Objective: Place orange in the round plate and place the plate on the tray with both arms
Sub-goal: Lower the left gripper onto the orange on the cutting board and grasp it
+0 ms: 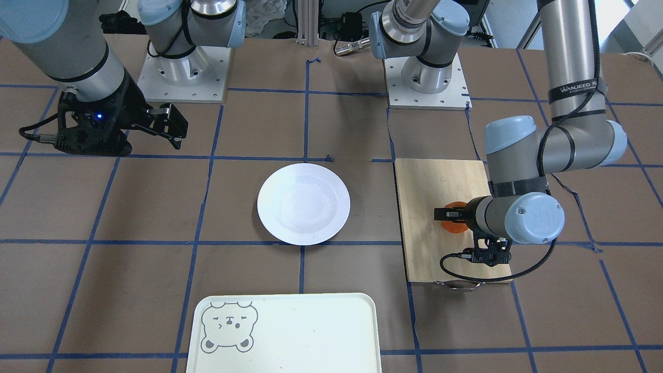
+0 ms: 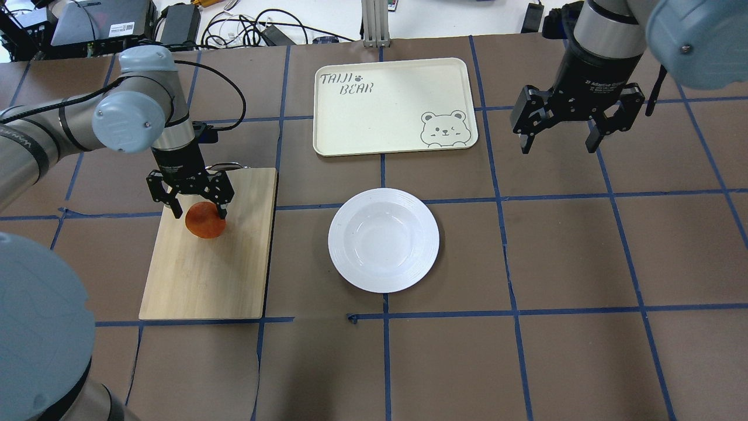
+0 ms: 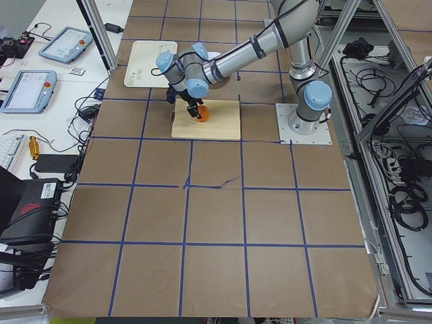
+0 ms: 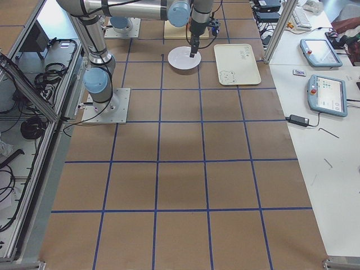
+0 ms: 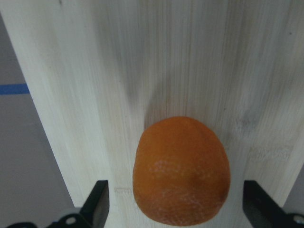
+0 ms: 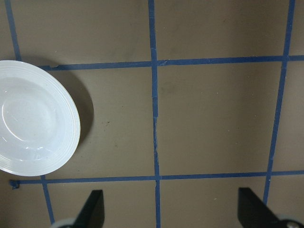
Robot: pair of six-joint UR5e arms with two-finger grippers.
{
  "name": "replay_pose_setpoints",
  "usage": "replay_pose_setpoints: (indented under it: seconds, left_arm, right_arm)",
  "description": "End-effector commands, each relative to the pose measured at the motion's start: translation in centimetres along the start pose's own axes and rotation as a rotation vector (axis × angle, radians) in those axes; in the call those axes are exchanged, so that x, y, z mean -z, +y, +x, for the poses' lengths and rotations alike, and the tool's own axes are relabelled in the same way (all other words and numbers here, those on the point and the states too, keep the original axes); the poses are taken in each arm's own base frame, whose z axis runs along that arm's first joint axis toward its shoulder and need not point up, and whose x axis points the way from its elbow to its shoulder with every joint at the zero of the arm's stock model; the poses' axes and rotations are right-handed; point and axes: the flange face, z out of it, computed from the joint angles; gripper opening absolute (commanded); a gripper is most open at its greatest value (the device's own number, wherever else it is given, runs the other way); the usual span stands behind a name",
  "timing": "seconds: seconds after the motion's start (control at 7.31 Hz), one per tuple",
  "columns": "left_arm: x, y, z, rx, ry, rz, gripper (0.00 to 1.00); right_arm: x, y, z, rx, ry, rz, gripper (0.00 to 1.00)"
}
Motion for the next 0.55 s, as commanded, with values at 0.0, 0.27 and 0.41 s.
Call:
replay_pose_setpoints:
  seconds: [0.0, 0.27, 0.41]
  left_arm:
    - [-0.9, -0.3, 0.1, -0.01, 0.007, -0.021, 0.45]
    - [-0.2, -0.4, 0.2, -0.007, 0.002, -0.002, 0.05]
    - [2.2, -0.3, 2.0, -0.023, 0.003, 0.036, 0.0]
  right_arm:
    - [0.1, -0.1, -0.1, -0.002, -0.009, 0.007, 1.0]
    - [0.0, -0.2, 0.0, 0.002, -0.007, 0.007, 1.0]
    - [0.0, -0.2, 0.1, 0.004, -0.003, 0.007, 1.0]
